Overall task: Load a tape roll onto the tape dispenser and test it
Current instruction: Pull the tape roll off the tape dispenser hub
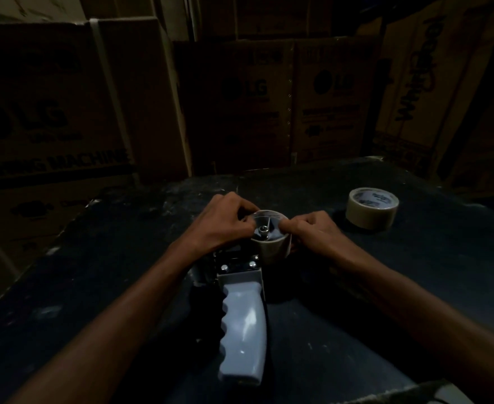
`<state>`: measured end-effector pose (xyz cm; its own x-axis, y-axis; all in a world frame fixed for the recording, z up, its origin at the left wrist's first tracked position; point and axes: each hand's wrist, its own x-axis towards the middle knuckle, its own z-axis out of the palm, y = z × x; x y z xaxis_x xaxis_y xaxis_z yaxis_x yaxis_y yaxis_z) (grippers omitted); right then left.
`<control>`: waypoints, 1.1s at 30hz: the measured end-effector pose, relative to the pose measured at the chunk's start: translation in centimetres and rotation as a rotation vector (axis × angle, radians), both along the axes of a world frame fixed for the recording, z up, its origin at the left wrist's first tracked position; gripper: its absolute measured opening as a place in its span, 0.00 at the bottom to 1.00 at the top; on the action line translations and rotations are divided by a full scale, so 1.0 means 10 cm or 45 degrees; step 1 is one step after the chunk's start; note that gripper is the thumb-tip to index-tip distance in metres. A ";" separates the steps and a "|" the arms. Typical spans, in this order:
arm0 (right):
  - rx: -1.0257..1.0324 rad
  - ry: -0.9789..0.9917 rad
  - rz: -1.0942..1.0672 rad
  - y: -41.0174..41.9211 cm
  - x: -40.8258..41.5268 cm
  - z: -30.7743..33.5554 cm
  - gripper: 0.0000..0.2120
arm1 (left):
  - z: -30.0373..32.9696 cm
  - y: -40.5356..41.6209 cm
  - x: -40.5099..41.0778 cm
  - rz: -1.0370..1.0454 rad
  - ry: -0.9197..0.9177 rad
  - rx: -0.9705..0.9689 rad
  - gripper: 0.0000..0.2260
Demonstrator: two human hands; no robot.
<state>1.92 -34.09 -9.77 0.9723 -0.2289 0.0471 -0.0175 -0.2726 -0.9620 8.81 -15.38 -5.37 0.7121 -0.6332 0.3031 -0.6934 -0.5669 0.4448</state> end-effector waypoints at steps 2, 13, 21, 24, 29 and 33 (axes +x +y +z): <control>-0.007 0.001 -0.018 0.00 0.02 0.00 0.15 | 0.00 0.00 0.00 -0.002 -0.004 -0.020 0.13; -0.062 0.001 -0.099 0.05 0.04 0.02 0.13 | -0.02 0.01 0.03 -0.019 -0.005 -0.108 0.12; -0.043 0.056 -0.020 -0.02 0.01 0.09 0.17 | -0.02 0.05 0.00 -0.045 -0.116 -0.063 0.12; -0.100 0.052 -0.010 -0.03 0.01 0.07 0.20 | 0.01 0.07 0.01 -0.032 -0.285 -0.050 0.14; -0.091 0.119 -0.017 -0.07 0.04 0.08 0.17 | 0.10 0.23 0.10 -0.179 0.128 0.143 0.33; -0.134 0.178 0.083 -0.13 0.00 0.13 0.29 | 0.06 0.25 0.11 -0.280 0.236 0.240 0.44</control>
